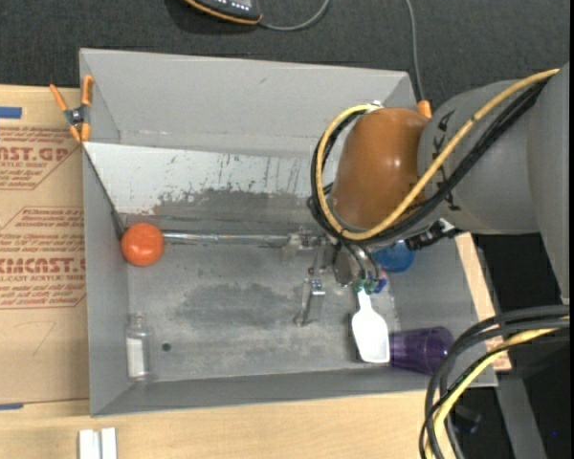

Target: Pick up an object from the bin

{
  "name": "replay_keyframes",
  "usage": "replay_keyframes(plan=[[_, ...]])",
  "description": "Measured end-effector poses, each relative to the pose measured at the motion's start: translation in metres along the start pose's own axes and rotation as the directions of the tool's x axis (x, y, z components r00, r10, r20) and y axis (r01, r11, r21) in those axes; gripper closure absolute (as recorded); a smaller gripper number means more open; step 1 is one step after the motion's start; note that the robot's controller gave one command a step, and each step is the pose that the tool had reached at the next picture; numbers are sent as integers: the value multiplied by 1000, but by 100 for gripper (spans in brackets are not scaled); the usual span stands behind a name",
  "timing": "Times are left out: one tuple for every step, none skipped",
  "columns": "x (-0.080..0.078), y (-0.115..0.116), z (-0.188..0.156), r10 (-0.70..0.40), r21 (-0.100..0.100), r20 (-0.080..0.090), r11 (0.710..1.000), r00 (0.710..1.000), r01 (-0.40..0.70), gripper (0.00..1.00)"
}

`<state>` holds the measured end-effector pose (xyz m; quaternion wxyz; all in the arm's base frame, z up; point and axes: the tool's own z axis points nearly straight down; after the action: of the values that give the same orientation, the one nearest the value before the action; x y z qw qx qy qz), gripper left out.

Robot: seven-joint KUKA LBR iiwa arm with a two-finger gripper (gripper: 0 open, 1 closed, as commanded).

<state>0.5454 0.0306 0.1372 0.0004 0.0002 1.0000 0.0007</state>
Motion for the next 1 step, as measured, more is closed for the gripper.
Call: replay_keyframes(plan=[[0, 0, 0, 0, 0, 0, 1000, 1000, 0, 0]])
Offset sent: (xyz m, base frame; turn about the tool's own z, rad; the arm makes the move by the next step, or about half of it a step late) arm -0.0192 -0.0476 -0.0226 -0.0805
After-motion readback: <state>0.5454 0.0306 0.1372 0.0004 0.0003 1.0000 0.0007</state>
